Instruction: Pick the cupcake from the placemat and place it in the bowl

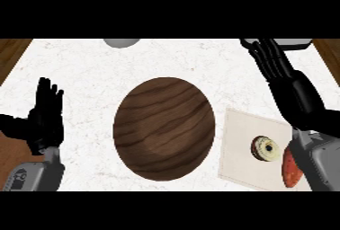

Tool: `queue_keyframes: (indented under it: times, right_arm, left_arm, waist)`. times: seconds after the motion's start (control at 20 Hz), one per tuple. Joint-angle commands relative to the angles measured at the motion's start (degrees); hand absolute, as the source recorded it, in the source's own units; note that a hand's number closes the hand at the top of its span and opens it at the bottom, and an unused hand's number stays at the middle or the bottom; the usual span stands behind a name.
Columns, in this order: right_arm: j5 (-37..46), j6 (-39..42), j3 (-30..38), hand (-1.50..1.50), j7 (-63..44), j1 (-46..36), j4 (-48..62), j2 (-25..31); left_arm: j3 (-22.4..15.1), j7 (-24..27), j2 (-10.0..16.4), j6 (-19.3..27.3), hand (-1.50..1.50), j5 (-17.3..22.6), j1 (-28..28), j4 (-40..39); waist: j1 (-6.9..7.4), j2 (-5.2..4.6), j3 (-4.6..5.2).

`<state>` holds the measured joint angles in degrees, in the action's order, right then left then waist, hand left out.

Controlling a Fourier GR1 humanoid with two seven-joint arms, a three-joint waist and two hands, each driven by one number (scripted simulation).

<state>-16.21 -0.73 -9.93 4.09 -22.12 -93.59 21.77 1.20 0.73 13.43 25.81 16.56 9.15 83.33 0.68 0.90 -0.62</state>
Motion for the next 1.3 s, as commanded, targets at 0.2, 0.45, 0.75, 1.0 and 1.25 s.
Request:
queue_keyframes:
  times: [0.2, 0.45, 0.75, 1.0, 1.25]
  right_arm:
    - [-3.5, 3.3, -11.2, -1.5, -4.0, 1.9, -5.3, -10.0]
    - [22.6, -18.3, -9.6, -1.5, -0.9, 9.5, -7.4, -5.0]
    - [36.9, -21.5, -19.0, -1.5, -2.8, 24.1, -21.9, 0.1]
    - [46.3, -15.7, -15.4, -1.5, -19.7, 24.9, -32.7, 9.9]
    - [45.0, -4.3, -9.6, -1.5, -35.4, 27.0, -42.8, 18.4]
  left_arm:
    - [0.5, 2.8, 9.7, -8.7, 0.0, -2.8, 3.7, 2.4]
    - [1.3, 2.8, 11.9, -13.0, 0.0, -0.7, 0.3, 2.7]
    - [4.7, 1.0, 15.1, -17.9, 0.0, 2.6, 2.9, 2.1]
    - [3.2, 3.8, 12.4, -16.7, 0.0, 0.8, 1.8, 1.7]
    - [3.9, 3.2, 12.9, -17.4, 0.0, 1.4, 1.0, 2.9]
  waist:
    - [-0.44, -0.77, 0.64]
    - [-3.29, 0.22, 0.78]
    - [-2.15, -0.39, 0.69]
    - [-2.77, -0.32, 0.87]
    - [-1.99, -0.51, 0.88]
